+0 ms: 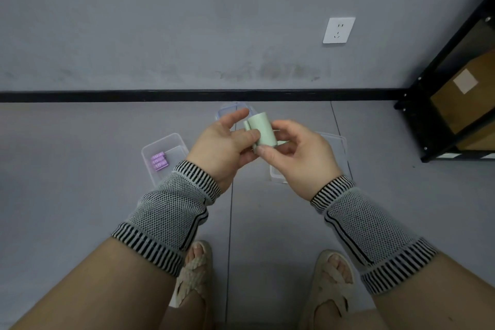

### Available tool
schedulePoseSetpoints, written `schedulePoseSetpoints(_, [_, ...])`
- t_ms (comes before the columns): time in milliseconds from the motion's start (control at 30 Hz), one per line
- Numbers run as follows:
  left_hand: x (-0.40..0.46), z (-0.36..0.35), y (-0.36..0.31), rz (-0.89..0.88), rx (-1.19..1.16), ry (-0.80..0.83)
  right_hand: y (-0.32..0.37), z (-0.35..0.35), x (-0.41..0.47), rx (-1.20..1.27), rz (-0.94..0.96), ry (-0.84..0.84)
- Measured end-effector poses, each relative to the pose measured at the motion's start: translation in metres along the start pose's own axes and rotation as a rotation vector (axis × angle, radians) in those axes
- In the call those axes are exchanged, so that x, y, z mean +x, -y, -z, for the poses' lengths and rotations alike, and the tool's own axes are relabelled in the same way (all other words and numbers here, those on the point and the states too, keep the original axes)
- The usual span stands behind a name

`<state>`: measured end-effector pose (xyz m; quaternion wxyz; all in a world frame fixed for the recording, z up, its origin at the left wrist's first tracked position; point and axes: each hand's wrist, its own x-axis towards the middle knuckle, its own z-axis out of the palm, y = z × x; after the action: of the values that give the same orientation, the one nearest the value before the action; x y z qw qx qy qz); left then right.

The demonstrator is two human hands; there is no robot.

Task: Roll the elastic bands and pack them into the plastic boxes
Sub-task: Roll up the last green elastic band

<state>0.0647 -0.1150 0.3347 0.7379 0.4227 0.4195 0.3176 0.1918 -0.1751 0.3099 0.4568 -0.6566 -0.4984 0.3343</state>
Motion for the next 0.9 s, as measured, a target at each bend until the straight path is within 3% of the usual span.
schedulePoseSetpoints(167, [0.001, 0.000, 0.002, -0.081, 0.267, -0.033, 0.004, 0.000, 0.000, -0.009, 0.022, -0.054])
schedulePoseSetpoints(367, [0.001, 0.010, -0.003, -0.043, 0.258, -0.070, 0.002, 0.005, 0.002, -0.087, 0.061, -0.055])
schedulePoseSetpoints(467, [0.002, 0.010, -0.002, -0.027, 0.188, -0.062, 0.005, 0.006, 0.001, 0.070, 0.008, -0.064])
schedulePoseSetpoints(633, [0.002, 0.004, 0.001, -0.086, -0.032, -0.051, 0.005, 0.002, 0.003, 0.579, -0.176, -0.192])
schedulePoseSetpoints(900, [0.002, -0.002, 0.006, -0.153, -0.013, -0.052, 0.004, -0.003, 0.004, 0.638, -0.148, -0.248])
